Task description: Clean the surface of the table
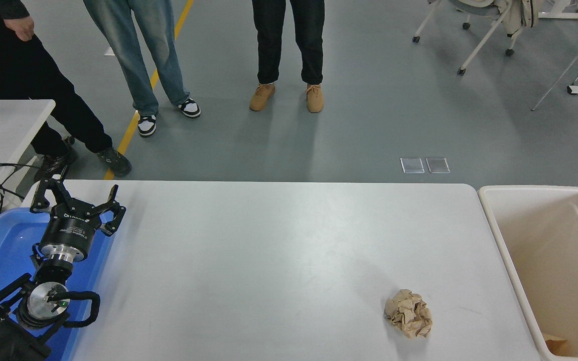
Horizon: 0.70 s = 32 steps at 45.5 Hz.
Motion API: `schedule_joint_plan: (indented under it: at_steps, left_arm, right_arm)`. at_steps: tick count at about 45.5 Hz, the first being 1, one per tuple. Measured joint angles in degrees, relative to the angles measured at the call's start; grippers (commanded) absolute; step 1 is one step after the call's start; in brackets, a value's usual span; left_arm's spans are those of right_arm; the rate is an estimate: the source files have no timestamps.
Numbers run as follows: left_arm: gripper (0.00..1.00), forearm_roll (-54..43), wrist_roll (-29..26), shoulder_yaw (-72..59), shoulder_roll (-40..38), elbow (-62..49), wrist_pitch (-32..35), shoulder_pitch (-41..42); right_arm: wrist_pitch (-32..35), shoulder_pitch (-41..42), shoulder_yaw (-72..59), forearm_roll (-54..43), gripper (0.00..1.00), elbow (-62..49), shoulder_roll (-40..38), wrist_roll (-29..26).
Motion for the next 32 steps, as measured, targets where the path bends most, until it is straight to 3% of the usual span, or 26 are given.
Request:
schedule_joint_plan:
  at_steps: [15, 32]
  left_arm:
    - [0.99, 0.01, 0.00, 0.00, -0.01, 0.00, 0.00, 0.00]
    - [0.99, 0.02, 0.00, 0.00, -0.01, 0.00, 0.00, 0.01]
  right_arm:
    - [7.28, 0.70, 7.15, 0.06, 0.98, 3.81, -4.65, 0.25]
    - [9.13, -0.66, 17.54, -4.89, 0.99, 20.30, -12.55, 0.95]
